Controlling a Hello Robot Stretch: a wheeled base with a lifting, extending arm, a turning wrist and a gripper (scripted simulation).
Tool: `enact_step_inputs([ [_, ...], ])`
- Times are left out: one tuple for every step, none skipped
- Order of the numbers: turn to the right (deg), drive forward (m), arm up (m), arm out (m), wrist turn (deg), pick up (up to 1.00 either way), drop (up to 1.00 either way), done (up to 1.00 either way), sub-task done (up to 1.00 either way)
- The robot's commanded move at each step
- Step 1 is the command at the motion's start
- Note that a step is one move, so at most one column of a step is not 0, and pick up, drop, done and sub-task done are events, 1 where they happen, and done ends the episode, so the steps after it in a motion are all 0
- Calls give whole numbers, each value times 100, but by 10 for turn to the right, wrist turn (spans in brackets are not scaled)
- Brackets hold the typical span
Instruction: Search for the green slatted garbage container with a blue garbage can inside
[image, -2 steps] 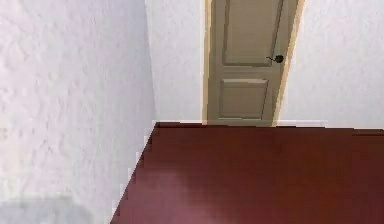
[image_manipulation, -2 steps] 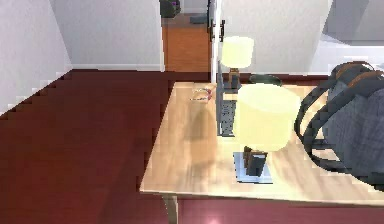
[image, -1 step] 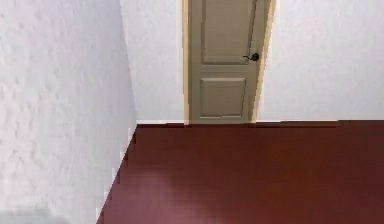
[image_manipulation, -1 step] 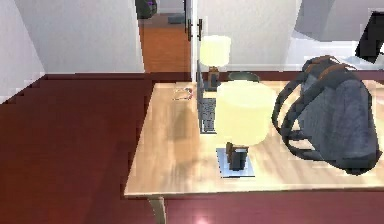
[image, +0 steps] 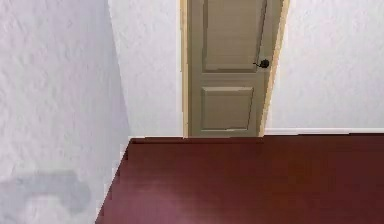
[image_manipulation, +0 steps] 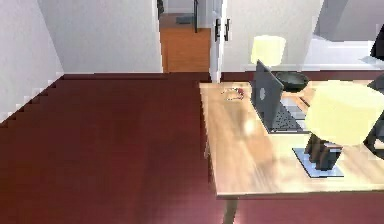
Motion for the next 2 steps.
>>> enact_step_inputs([
  [450, 0, 0, 0, 0, 0, 0, 0, 0],
  [0, 35, 0, 0, 0, 0, 0, 0, 0],
])
